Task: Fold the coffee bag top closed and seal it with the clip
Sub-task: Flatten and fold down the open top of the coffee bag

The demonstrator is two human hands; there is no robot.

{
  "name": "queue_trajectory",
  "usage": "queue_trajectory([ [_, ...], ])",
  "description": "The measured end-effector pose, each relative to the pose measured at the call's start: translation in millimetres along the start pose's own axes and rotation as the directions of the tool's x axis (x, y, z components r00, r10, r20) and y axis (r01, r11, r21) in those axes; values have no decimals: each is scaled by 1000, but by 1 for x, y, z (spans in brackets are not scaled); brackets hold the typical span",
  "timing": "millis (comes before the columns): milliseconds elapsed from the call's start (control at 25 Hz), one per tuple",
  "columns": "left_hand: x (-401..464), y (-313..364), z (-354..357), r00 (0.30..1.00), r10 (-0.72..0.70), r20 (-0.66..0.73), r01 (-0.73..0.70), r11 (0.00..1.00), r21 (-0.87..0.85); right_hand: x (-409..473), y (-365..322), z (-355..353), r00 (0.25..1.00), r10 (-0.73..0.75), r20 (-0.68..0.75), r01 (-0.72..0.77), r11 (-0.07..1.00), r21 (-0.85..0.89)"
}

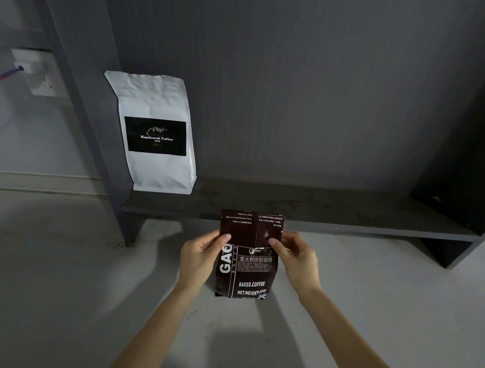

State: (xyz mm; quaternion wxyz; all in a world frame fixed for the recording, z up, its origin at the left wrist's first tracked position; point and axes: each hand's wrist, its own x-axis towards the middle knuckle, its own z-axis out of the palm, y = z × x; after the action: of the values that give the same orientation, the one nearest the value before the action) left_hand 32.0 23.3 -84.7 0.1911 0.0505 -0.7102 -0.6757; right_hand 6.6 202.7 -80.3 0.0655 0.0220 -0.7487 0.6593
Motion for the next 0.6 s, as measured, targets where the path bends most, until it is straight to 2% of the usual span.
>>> queue_trajectory([
  [120,10,-5,4,993,18,-119,-6,995,97,8,-1,6,999,8,-44,-11,998,-62],
  [400,17,-10,12,983,19,-183,-2,996,91,18,2,12,999,-1,-54,-5,994,-110],
  [480,18,-9,13,989,22,-145,-7,994,107,19,0,14,999,-20,-43,14,991,-132],
  [600,14,-7,10,1000,26,-8,-25,991,129,18,-1,13,1000,-16,-10,15,995,-100],
])
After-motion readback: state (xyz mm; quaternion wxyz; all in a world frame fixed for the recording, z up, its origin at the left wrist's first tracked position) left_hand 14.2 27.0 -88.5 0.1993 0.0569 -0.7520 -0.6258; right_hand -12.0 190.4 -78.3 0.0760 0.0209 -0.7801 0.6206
